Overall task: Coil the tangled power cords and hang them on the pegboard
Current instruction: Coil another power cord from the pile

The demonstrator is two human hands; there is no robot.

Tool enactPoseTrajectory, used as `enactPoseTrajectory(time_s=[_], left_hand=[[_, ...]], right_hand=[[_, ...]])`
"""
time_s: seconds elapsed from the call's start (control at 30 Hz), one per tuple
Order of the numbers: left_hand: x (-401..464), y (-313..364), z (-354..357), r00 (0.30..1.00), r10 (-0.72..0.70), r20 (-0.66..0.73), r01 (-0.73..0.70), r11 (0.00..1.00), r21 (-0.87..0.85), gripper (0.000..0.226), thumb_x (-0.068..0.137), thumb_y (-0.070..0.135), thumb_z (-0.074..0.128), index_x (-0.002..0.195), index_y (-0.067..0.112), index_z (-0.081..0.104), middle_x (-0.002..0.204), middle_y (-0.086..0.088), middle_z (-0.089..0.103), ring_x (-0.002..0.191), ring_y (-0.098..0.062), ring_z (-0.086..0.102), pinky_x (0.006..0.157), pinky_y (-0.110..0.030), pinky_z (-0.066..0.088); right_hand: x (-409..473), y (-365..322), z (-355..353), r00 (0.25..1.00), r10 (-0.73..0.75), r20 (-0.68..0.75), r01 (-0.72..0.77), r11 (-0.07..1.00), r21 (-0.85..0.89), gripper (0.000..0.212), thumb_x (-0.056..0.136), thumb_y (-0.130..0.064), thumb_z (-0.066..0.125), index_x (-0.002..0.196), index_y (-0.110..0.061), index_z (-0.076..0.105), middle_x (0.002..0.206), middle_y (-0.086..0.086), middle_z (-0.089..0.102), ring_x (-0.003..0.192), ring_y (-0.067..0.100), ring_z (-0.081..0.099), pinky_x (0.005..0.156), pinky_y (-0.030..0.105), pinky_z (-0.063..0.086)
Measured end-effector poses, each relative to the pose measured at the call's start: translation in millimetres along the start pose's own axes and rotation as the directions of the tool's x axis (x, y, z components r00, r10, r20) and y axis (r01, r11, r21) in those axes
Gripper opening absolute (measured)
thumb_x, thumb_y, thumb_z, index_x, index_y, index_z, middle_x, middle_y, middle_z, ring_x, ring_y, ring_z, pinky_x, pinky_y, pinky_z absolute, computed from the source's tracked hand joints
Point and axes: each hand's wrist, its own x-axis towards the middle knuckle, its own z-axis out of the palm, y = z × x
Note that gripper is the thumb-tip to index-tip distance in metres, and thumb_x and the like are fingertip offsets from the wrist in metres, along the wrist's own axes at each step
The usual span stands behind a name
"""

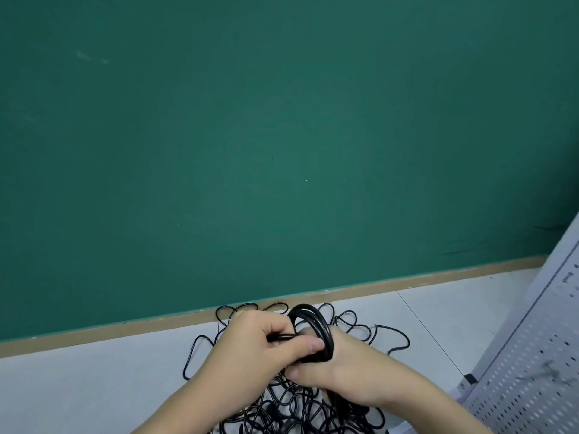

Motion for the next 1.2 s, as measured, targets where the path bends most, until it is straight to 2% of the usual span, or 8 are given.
enactPoseTrajectory(time_s=[0.1, 0.27, 0.43, 0.57, 0.67, 0.8, 1.03, 1.2], left_hand=[[1, 0, -3, 0.996, -0.011, -0.085, 0.015, 0.999, 0.045, 0.067, 0.058, 0.072, 0.077, 0.055, 0.014, 0.045, 0.05, 0.011, 0.035, 0.054, -0.009, 0.029, 0.053, -0.026, 0.023], [1, -3, -11, 0.994, -0.012, -0.112, 0.02, 0.997, 0.071, 0.067, 0.061, 0.068, 0.084, 0.054, 0.015, 0.042, 0.047, 0.011, 0.032, 0.051, -0.009, 0.025, 0.049, -0.023, 0.02], [4, -6, -19, 0.974, 0.067, -0.218, -0.032, 0.986, 0.163, 0.074, 0.082, 0.079, 0.05, 0.058, 0.011, 0.033, 0.05, 0.008, 0.022, 0.052, -0.011, 0.022, 0.05, -0.029, 0.021], [12, -10, -29, 0.93, -0.009, -0.367, 0.016, 1.0, 0.017, 0.072, 0.094, 0.076, 0.041, 0.059, 0.016, 0.023, 0.058, 0.0, 0.02, 0.055, -0.015, 0.02, 0.048, -0.021, 0.02], [16, -17, -34, 0.933, -0.119, -0.341, 0.071, 0.986, -0.152, 0.068, 0.088, 0.078, 0.044, 0.063, 0.02, 0.021, 0.063, -0.004, 0.018, 0.056, -0.019, 0.017, 0.052, -0.03, 0.017], [14, -16, -27, 0.975, -0.087, -0.203, 0.069, 0.993, -0.093, 0.065, 0.094, 0.075, 0.045, 0.065, 0.021, 0.024, 0.061, 0.004, 0.02, 0.055, -0.014, 0.018, 0.055, -0.033, 0.016], [5, -15, -17, 0.984, -0.144, 0.109, 0.126, 0.98, 0.156, 0.058, 0.101, 0.064, 0.032, 0.065, 0.018, 0.027, 0.059, 0.006, 0.022, 0.054, -0.013, 0.019, 0.053, -0.032, 0.019], [-2, -15, -7, 0.953, -0.161, 0.255, 0.111, 0.974, 0.199, 0.06, 0.105, 0.062, 0.031, 0.063, 0.019, 0.031, 0.059, 0.006, 0.026, 0.058, -0.017, 0.023, 0.059, -0.034, 0.022]], right_hand=[[3, 6, -2, 0.993, 0.114, -0.03, -0.116, 0.989, -0.094, 0.012, 0.075, -0.017, 0.059, 0.075, -0.025, 0.05, 0.068, -0.009, 0.043, 0.066, 0.013, 0.039, 0.065, 0.035, 0.029], [9, 8, 3, 0.982, 0.191, -0.016, -0.191, 0.981, -0.016, 0.014, 0.073, -0.014, 0.055, 0.086, -0.015, 0.055, 0.066, -0.006, 0.043, 0.06, 0.014, 0.039, 0.059, 0.033, 0.031], [6, -1, 8, 0.949, 0.259, 0.182, -0.315, 0.829, 0.462, 0.015, 0.074, -0.007, 0.062, 0.087, -0.014, 0.063, 0.07, 0.003, 0.05, 0.055, 0.013, 0.04, 0.055, 0.026, 0.04], [1, -7, -2, 0.911, 0.03, 0.412, -0.35, 0.585, 0.731, 0.006, 0.091, -0.01, 0.062, 0.095, -0.013, 0.064, 0.076, 0.0, 0.038, 0.06, 0.008, 0.034, 0.057, 0.02, 0.033], [3, -5, -10, 0.945, -0.093, 0.313, -0.243, 0.44, 0.864, 0.011, 0.099, -0.017, 0.06, 0.106, -0.008, 0.061, 0.078, 0.0, 0.038, 0.062, 0.009, 0.036, 0.058, 0.022, 0.035], [8, -1, -15, 0.997, -0.01, 0.078, -0.071, 0.311, 0.948, 0.017, 0.094, -0.016, 0.069, 0.105, -0.004, 0.064, 0.077, 0.004, 0.041, 0.06, 0.013, 0.038, 0.054, 0.026, 0.04], [13, 6, -10, 0.942, 0.239, -0.236, 0.025, 0.65, 0.759, 0.027, 0.093, -0.025, 0.063, 0.106, -0.004, 0.073, 0.085, 0.011, 0.059, 0.057, 0.014, 0.045, 0.052, 0.025, 0.039], [10, 7, -6, 0.932, 0.224, -0.286, 0.006, 0.779, 0.627, 0.018, 0.093, -0.021, 0.071, 0.105, -0.008, 0.077, 0.079, 0.01, 0.063, 0.058, 0.015, 0.051, 0.054, 0.025, 0.043]])
